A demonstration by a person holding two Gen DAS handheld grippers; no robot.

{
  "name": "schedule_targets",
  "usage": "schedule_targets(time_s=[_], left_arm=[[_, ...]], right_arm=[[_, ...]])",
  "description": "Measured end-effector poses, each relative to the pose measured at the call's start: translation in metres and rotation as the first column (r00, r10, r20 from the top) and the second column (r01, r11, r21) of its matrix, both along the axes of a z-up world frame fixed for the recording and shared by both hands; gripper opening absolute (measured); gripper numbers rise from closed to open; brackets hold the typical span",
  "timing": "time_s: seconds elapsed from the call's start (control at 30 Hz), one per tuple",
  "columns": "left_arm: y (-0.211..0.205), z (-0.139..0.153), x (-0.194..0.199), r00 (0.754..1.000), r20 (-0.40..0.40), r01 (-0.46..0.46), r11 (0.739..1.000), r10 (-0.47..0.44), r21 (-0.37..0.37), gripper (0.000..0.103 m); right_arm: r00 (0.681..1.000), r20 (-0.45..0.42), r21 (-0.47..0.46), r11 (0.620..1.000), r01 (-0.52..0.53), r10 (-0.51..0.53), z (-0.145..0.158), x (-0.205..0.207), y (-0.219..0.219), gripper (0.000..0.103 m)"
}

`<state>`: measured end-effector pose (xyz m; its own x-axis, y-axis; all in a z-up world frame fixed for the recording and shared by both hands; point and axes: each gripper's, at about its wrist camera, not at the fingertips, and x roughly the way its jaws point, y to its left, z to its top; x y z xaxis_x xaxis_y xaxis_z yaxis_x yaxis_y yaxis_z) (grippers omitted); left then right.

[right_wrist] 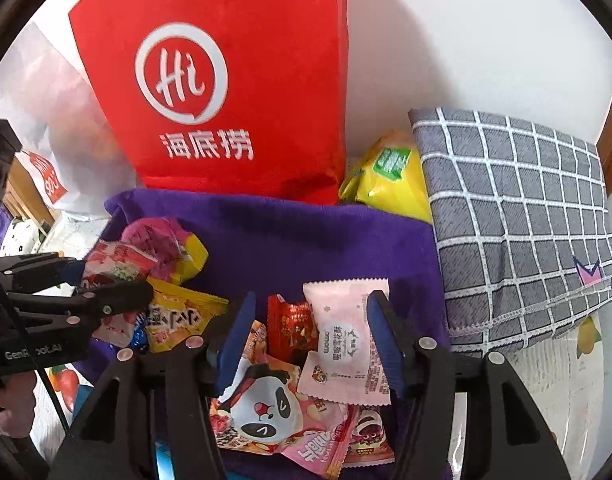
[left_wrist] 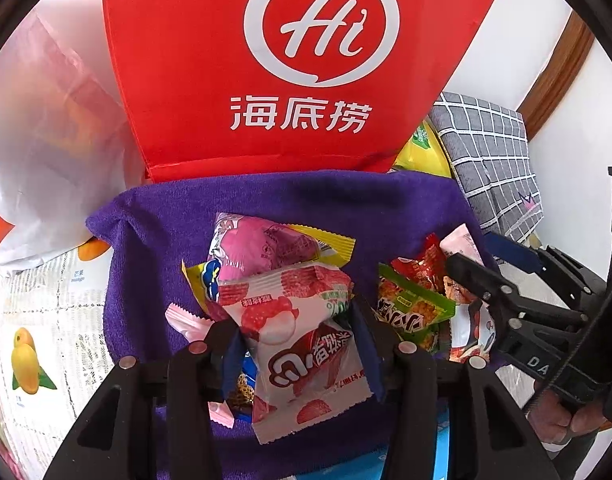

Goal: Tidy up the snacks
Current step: 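Lower both grippers and open them to drop the packets onto the towel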

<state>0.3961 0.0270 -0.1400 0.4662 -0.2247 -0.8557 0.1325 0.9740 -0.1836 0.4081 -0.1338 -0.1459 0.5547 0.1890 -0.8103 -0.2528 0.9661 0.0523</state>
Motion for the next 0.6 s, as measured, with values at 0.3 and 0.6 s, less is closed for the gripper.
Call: schedule_targets(time_s=[0.3,0.6], left_arm=[[0.000,-0.002,0.000,1.000,0.008,-0.002,1.000,0.002,-0.002,0.048],[0.000,-0.001,0.000,1.000,-0.003,0.002,1.000,-0.002,-0.007,0.050]], right_arm=[[0.999,-0.055,0.003,1.000,-0.001,0.002,-0.016,0.007,0.000,0.058],[1.000,-0.008,0.022,1.000,-0.007,0.007,-0.007,0.003,-0.002,0.058]])
